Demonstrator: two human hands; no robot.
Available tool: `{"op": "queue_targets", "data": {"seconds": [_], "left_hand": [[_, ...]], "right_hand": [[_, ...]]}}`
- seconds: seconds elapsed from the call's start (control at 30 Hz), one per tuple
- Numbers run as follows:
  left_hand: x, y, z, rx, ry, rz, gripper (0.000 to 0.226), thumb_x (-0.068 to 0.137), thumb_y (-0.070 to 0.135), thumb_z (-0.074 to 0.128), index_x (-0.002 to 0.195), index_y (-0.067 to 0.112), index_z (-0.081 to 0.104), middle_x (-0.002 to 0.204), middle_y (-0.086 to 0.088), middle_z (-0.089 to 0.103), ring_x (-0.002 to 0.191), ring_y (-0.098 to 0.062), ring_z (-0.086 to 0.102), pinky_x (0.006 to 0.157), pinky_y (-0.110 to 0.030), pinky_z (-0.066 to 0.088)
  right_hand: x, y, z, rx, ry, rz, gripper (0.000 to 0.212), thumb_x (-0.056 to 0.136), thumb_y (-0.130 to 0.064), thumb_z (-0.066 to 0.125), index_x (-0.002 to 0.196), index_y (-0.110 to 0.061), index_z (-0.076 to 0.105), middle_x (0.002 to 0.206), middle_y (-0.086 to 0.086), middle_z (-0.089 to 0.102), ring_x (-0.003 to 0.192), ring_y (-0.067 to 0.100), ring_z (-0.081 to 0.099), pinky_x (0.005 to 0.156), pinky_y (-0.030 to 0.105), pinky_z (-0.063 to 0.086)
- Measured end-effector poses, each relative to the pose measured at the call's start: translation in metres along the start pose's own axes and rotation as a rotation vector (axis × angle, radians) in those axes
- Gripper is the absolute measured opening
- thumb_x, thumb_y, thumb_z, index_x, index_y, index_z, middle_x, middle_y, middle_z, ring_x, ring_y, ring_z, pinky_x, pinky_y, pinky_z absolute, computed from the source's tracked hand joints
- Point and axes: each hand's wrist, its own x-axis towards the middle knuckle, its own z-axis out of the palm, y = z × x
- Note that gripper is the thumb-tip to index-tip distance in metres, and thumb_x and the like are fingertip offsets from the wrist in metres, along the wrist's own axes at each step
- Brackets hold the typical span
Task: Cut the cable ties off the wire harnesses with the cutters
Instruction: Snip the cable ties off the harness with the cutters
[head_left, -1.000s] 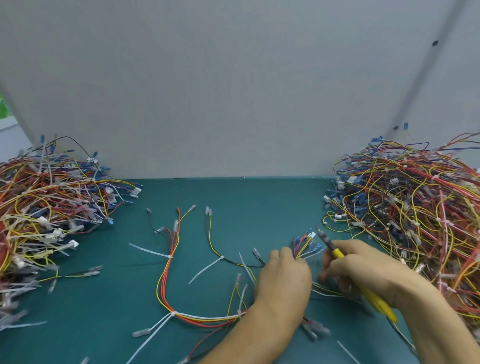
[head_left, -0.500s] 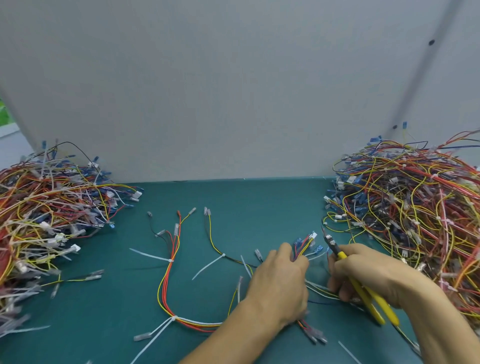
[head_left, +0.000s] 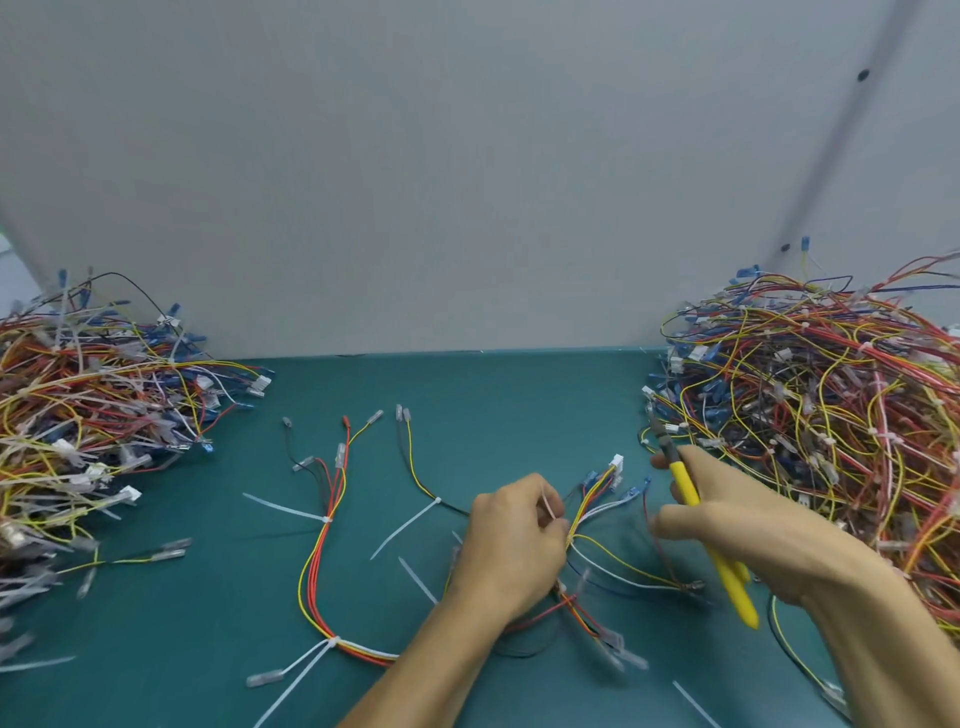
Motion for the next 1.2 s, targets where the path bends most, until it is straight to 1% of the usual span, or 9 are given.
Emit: {"op": "queue_targets", "data": {"seconds": [0.13, 0.2, 0.33, 0.43, 0.57, 0.63, 0.7, 0.93, 1.2], "left_hand": [[0.001, -0.001, 0.001, 0.011, -0.013, -0.027, 0.018, 0.081, 0.023, 0.063, 0.069, 0.032, 0.053, 0.070, 0.012, 0.064, 0.071, -0.005, 0.061, 0.052, -0.010, 0.040], [0.002, 0.000, 0.003, 0.048, -0.003, -0.035, 0.018, 0.080, 0.025, 0.061, 0.069, 0.035, 0.051, 0.072, 0.012, 0.062, 0.075, -0.007, 0.060, 0.059, -0.027, 0.046], [0.001, -0.001, 0.001, -0.064, -0.011, -0.055, 0.017, 0.076, 0.021, 0.068, 0.067, 0.030, 0.057, 0.066, 0.012, 0.067, 0.072, -0.009, 0.065, 0.069, -0.032, 0.054], [0.000, -0.005, -0.002, -0.232, -0.038, -0.076, 0.010, 0.077, 0.024, 0.067, 0.068, 0.022, 0.066, 0.066, 0.009, 0.071, 0.070, -0.013, 0.069, 0.074, -0.035, 0.056], [-0.004, -0.007, -0.004, -0.276, -0.013, -0.057, 0.015, 0.070, 0.037, 0.058, 0.073, 0.027, 0.069, 0.066, 0.007, 0.071, 0.072, -0.017, 0.069, 0.076, -0.037, 0.055], [-0.004, -0.006, -0.004, -0.278, -0.003, -0.047, 0.021, 0.071, 0.042, 0.056, 0.074, 0.026, 0.069, 0.065, 0.005, 0.069, 0.071, -0.018, 0.068, 0.074, -0.037, 0.055], [-0.006, -0.006, -0.003, -0.266, 0.002, -0.028, 0.025, 0.073, 0.044, 0.056, 0.072, 0.023, 0.068, 0.063, 0.003, 0.067, 0.070, -0.019, 0.066, 0.073, -0.038, 0.054], [-0.007, -0.004, -0.001, -0.295, 0.020, -0.043, 0.024, 0.073, 0.047, 0.057, 0.073, 0.026, 0.069, 0.061, 0.002, 0.066, 0.065, -0.021, 0.065, 0.069, -0.042, 0.055], [-0.006, -0.004, 0.000, -0.295, 0.030, -0.059, 0.018, 0.073, 0.049, 0.057, 0.072, 0.035, 0.070, 0.058, 0.008, 0.066, 0.062, -0.017, 0.066, 0.067, -0.043, 0.056]], "right_hand": [[-0.001, -0.004, 0.001, -0.142, 0.086, -0.142, 0.035, 0.066, -0.028, 0.072, 0.095, -0.020, 0.055, 0.067, -0.003, 0.040, 0.055, 0.011, 0.036, 0.055, 0.029, 0.030], [0.003, -0.006, 0.003, -0.190, 0.156, -0.195, 0.023, 0.072, -0.020, 0.071, 0.093, -0.014, 0.062, 0.060, -0.003, 0.045, 0.050, 0.009, 0.036, 0.052, 0.029, 0.031], [0.006, -0.010, 0.010, -0.305, 0.167, -0.237, 0.009, 0.082, -0.025, 0.060, 0.088, -0.019, 0.062, 0.072, 0.004, 0.059, 0.065, 0.017, 0.049, 0.060, 0.030, 0.039], [0.003, 0.000, 0.017, -0.510, 0.149, -0.199, 0.010, 0.085, -0.034, 0.055, 0.082, -0.024, 0.052, 0.072, -0.001, 0.053, 0.076, 0.022, 0.053, 0.064, 0.033, 0.041], [-0.006, 0.019, 0.030, -0.807, 0.209, -0.139, 0.024, 0.083, -0.044, 0.048, 0.105, -0.037, 0.056, 0.087, -0.010, 0.047, 0.097, 0.021, 0.058, 0.065, 0.031, 0.037], [-0.010, 0.023, 0.036, -0.927, 0.249, -0.139, 0.028, 0.084, -0.043, 0.046, 0.109, -0.034, 0.056, 0.093, -0.008, 0.048, 0.100, 0.020, 0.058, 0.065, 0.030, 0.034], [-0.012, 0.024, 0.041, -1.010, 0.262, -0.152, 0.027, 0.083, -0.036, 0.045, 0.106, -0.028, 0.056, 0.088, -0.004, 0.042, 0.099, 0.021, 0.057, 0.064, 0.031, 0.032], [-0.011, 0.018, 0.041, -1.093, 0.255, -0.190, 0.019, 0.085, -0.033, 0.045, 0.100, -0.026, 0.053, 0.081, -0.001, 0.030, 0.097, 0.023, 0.052, 0.065, 0.033, 0.028], [-0.014, 0.017, 0.039, -1.088, 0.263, -0.197, 0.022, 0.084, -0.034, 0.045, 0.102, -0.026, 0.053, 0.081, -0.002, 0.030, 0.098, 0.022, 0.052, 0.064, 0.033, 0.028]]}}
